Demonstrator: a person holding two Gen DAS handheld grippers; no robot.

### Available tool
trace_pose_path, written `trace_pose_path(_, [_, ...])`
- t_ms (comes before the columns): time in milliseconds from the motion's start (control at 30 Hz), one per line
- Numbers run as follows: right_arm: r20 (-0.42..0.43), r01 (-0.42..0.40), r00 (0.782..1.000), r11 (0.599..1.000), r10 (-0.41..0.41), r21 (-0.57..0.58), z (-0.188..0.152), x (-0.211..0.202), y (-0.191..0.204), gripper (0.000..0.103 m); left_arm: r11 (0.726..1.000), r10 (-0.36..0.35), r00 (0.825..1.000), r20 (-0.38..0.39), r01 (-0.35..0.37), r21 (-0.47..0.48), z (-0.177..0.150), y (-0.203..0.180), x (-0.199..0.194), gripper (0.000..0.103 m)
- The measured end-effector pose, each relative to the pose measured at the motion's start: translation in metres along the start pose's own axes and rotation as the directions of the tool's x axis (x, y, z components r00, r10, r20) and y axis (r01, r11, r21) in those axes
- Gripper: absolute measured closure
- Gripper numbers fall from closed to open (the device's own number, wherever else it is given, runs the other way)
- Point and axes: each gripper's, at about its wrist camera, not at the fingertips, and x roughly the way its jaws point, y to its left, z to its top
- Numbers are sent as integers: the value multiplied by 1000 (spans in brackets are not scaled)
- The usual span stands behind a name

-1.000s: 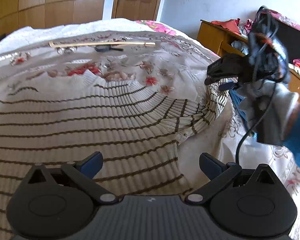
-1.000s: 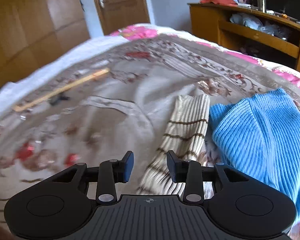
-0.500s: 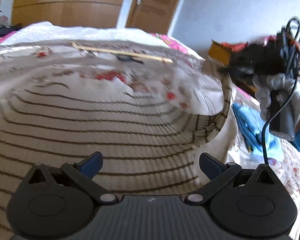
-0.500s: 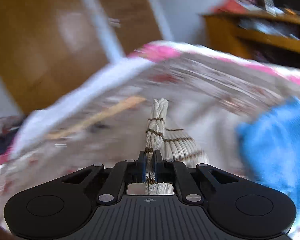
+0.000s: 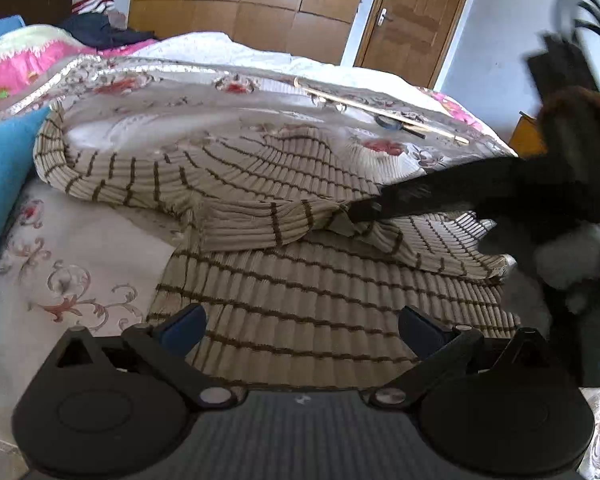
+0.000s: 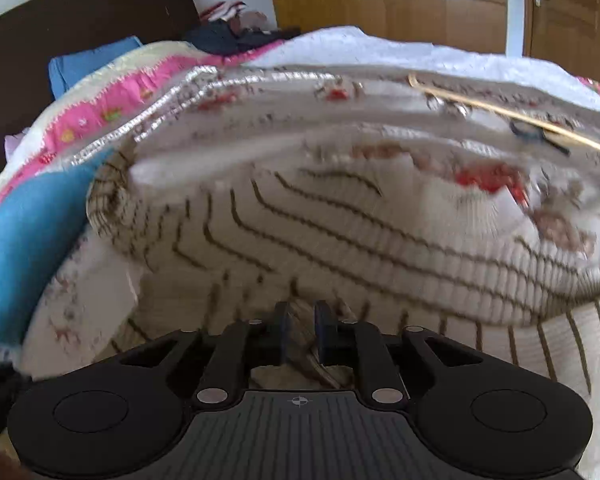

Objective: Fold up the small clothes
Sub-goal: 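Fold the held sleeve across the sweater body with the right gripper, release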

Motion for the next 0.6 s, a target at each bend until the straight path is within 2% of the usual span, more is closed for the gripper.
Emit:
trace_pose_path(200, [-7,60,998,998,-60,11,-32,-29,-22,81,1000,-19,1000,3,19,-9,-2,4,5,0])
trace_pose_path(300, [14,94,995,995,-94,-29,-28,-28,-24,80,1000,-7,1000,19,7,-22,0,7,5,0])
trace_pose_path(367, [19,74,997,996,-73,-52,-21,-20,-21,79,1000,12,1000,29,-11,-23,1,8,4,0])
trace_pose_path(433, [28,40,999,989,-37,-140,-12,-10,-5,79,999,20,999,30,-19,-34,2,11,5,0])
trace_pose_path(467, [31,26,999,978,-20,-206,-8,-5,8,75,999,24,999,33,-22,-42,2,14,5,0])
trace_pose_path(600, [-14,-64,998,905,64,-422,-1,13,46,71,998,44,999,29,-42,-54,2,22,3,0])
